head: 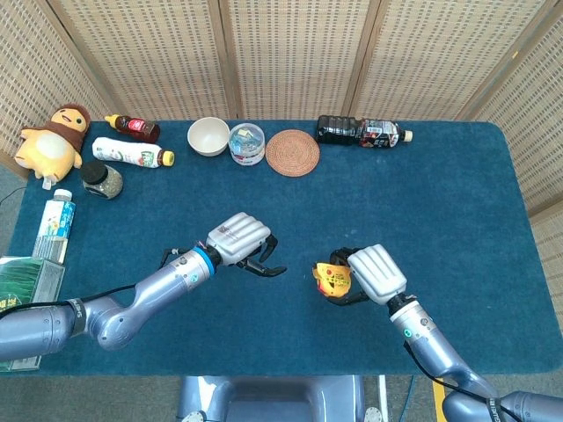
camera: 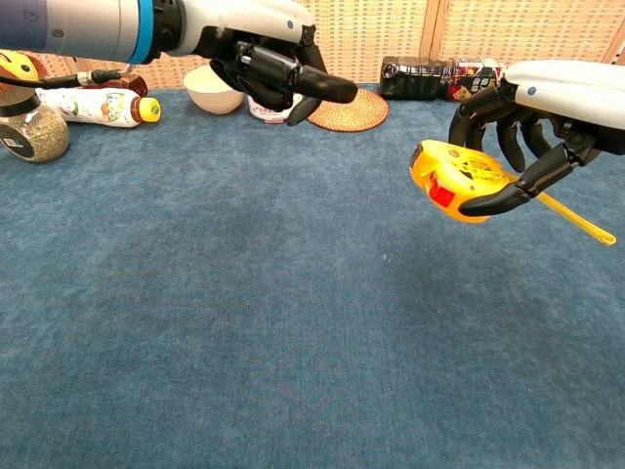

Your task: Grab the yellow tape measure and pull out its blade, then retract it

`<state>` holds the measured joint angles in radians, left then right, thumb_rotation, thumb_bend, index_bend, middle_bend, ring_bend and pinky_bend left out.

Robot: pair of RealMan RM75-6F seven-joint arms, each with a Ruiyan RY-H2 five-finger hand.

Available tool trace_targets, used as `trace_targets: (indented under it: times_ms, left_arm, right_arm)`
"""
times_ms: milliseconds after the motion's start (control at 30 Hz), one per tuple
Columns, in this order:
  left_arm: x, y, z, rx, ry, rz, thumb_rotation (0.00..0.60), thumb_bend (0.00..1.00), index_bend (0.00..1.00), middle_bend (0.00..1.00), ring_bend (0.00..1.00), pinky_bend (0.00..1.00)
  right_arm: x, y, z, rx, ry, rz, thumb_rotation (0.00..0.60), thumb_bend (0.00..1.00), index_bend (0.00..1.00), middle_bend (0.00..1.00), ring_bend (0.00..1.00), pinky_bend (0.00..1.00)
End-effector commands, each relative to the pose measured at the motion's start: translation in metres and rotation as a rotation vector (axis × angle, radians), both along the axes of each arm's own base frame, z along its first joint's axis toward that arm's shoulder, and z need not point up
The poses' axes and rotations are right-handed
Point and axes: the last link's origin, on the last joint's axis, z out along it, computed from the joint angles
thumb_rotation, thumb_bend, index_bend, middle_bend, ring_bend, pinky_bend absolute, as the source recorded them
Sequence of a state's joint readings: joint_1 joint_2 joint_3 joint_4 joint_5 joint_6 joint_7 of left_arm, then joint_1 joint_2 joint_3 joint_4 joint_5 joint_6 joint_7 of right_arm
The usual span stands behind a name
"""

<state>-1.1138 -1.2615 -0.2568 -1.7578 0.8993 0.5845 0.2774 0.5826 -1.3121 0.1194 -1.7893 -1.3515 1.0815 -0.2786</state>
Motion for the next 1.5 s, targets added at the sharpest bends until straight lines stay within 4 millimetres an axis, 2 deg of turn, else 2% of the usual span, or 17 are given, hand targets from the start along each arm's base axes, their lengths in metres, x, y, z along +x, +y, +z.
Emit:
trace_targets:
  times_ms: [33,67,233,300,800,1500]
  left_arm:
    - [0.004,0.000,-0.005,0.005,0.021,-0.030,0.170,0.25,0.64,1.00,0.97,1.00]
    - [0.005,0.000,-0.006,0.007,0.021,-0.035,0.190,0.26,0.64,1.00,0.97,1.00]
    - [0.006,-0.001,-0.010,0.023,0.024,-0.057,0.409,0.26,0.61,1.00,0.97,1.00]
    - [0.005,-0.001,-0.010,0.029,0.022,-0.058,0.456,0.27,0.59,1.00,0.97,1.00]
    - [0.012,0.006,-0.025,0.012,-0.056,-0.030,0.459,0.27,0.52,1.00,0.97,1.00]
    - [0.026,0.010,-0.040,-0.056,-0.144,-0.007,0.452,0.27,0.51,1.00,0.97,1.00]
  right_arm:
    - [0.000,0.000,0.000,-0.001,-0.002,0.000,0.430,0.19,0.57,0.59,0.62,0.67]
    - [0.000,-0.001,0.000,-0.001,-0.003,0.000,0.429,0.19,0.57,0.59,0.62,0.67]
    - [0.000,-0.003,0.000,0.001,-0.011,-0.011,0.430,0.19,0.57,0.59,0.62,0.67]
    - [-0.001,-0.004,0.001,-0.001,-0.014,-0.013,0.431,0.19,0.57,0.60,0.62,0.67]
    - [0.004,-0.004,0.000,0.012,-0.043,-0.012,0.429,0.19,0.57,0.59,0.62,0.67]
    - [0.013,0.001,-0.001,0.026,-0.074,-0.005,0.430,0.19,0.57,0.59,0.62,0.67]
